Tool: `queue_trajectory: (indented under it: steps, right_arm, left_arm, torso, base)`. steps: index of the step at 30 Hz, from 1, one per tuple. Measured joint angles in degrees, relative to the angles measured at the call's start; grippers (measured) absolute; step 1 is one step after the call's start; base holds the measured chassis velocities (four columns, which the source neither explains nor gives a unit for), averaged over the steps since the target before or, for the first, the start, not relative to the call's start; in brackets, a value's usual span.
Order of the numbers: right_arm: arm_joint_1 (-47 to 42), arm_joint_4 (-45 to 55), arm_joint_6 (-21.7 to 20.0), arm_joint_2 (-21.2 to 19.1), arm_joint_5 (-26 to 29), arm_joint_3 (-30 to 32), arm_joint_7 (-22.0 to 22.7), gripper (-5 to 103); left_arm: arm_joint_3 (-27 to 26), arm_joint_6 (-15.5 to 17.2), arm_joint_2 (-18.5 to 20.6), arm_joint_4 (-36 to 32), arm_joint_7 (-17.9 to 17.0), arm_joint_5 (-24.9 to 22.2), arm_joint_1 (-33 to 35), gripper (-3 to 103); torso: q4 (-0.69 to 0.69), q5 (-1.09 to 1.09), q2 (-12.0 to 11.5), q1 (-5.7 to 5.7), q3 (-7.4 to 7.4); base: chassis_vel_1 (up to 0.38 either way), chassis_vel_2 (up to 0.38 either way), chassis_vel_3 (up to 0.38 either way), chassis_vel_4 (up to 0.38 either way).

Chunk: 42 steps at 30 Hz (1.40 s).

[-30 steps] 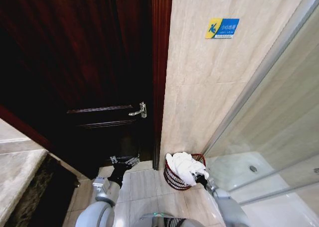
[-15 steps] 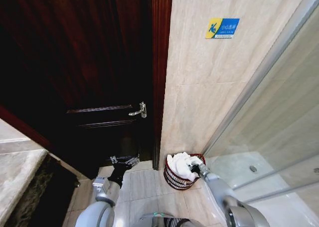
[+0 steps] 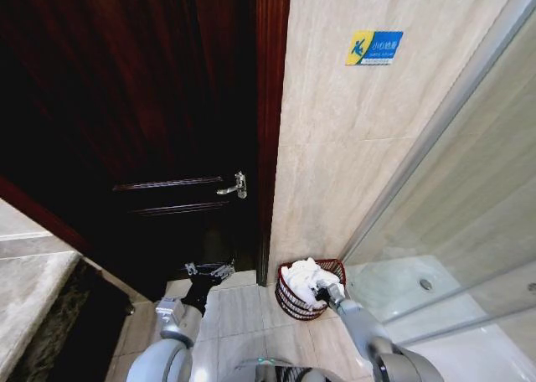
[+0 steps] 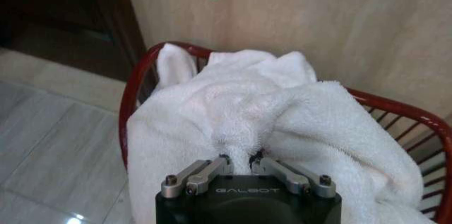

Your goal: Discard the used towel into the hamper.

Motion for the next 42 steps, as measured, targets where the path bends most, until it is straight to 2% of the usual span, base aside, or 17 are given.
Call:
queue_trajectory:
  steps: [3,6,7,8,10,12,13,17,18,21,22,25,30,34,42]
  right_arm:
    - [-1.44,3.21,0.8,-0.49,3.01,-1.62,-0.18,18]
    - [-1.71,3.86,1.07,-0.55,3.39,-1.79,-0.2,24]
    - [-1.91,4.17,1.47,-0.55,4.08,-1.8,-0.12,35]
    - [-2.02,4.26,1.73,-0.56,4.71,-1.79,-0.07,40]
    - [-2.14,4.37,1.95,-0.56,5.1,-1.75,-0.04,40]
    - [-2.36,4.5,2.36,-0.7,5.99,-1.67,-0.03,51]
    - [-2.36,4.5,2.36,-0.7,5.99,-1.67,-0.03,51]
    - [-2.36,3.99,2.49,-0.84,6.96,-1.44,0.0,73]
    - [-2.36,3.99,2.49,-0.84,6.96,-1.44,0.0,73]
    - [-2.19,3.52,2.32,-0.66,6.96,-1.11,0.31,83]
    - [-2.19,3.52,2.32,-0.66,6.96,-1.11,0.31,83]
    - [-2.02,3.18,2.11,-0.6,7.1,-1.06,0.32,97]
    - [-1.65,3.0,0.88,-0.84,9.04,-1.98,0.33,100]
    - [-0.24,1.9,-2.62,-1.17,11.15,-3.16,0.04,100]
    - [2.5,-0.55,-5.38,-0.87,11.1,-3.78,-0.1,100]
  left_arm:
    - [0.0,0.0,0.0,0.0,0.0,0.0,0.0,100]
    - [0.0,0.0,0.0,0.0,0.0,0.0,0.0,100]
    - [0.0,0.0,0.0,0.0,0.0,0.0,0.0,100]
    - [0.0,0.0,0.0,0.0,0.0,0.0,0.0,100]
    - [0.0,0.0,0.0,0.0,0.0,0.0,0.0,100]
    - [0.0,0.0,0.0,0.0,0.0,0.0,0.0,100]
    - [0.0,0.0,0.0,0.0,0.0,0.0,0.0,100]
    - [0.0,0.0,0.0,0.0,0.0,0.0,0.0,100]
    - [0.0,0.0,0.0,0.0,0.0,0.0,0.0,100]
    - [0.0,0.0,0.0,0.0,0.0,0.0,0.0,100]
    - [0.0,0.0,0.0,0.0,0.0,0.0,0.0,100]
    - [0.0,0.0,0.0,0.0,0.0,0.0,0.0,100]
    - [0.0,0.0,0.0,0.0,0.0,0.0,0.0,100]
    - [0.0,0.0,0.0,0.0,0.0,0.0,0.0,100]
    - [0.0,0.0,0.0,0.0,0.0,0.0,0.0,100]
  torso:
    - [-0.02,-0.01,0.0,0.0,0.0]
    - [-0.01,-0.01,0.0,0.0,0.0]
    - [-0.01,0.0,0.0,0.0,0.0]
    - [-0.01,-0.01,0.0,0.0,0.0]
    - [-0.01,0.0,0.0,0.0,0.0]
    - [-0.01,0.0,0.0,0.0,0.0]
    - [-0.01,0.0,0.0,0.0,0.0]
    - [-0.01,0.0,-0.36,-0.17,-0.19]
    - [-0.01,0.0,-0.36,-0.17,-0.19]
    - [-0.01,0.0,-1.76,-0.8,-0.9]
    - [-0.01,0.0,-1.76,-0.8,-0.9]
    - [-0.01,-0.01,-3.3,-1.51,-1.76]
    - [-0.01,-0.01,-4.97,-2.27,-2.67]
    - [-0.01,-0.01,-6.96,-3.19,-3.74]
    - [-0.02,-0.02,-9.66,-4.44,-5.19]
  base:
    - [0.0,0.0,0.0,0.0]
    - [0.0,0.0,0.0,0.0]
    - [0.0,0.0,0.0,0.0]
    - [0.0,0.0,0.0,0.0]
    - [0.0,0.0,0.0,0.0]
    - [0.0,0.0,0.0,0.0]
    - [0.0,0.0,0.0,0.0]
    - [0.0,0.0,0.0,0.0]
    - [0.0,0.0,0.0,0.0]
    - [0.0,0.0,0.0,0.0]
    - [0.0,0.0,0.0,0.0]
    - [0.0,0.0,0.0,0.0]
    - [0.0,0.0,0.0,0.0]
    - [0.0,0.0,0.0,0.0]
    - [0.0,0.0,0.0,0.0]
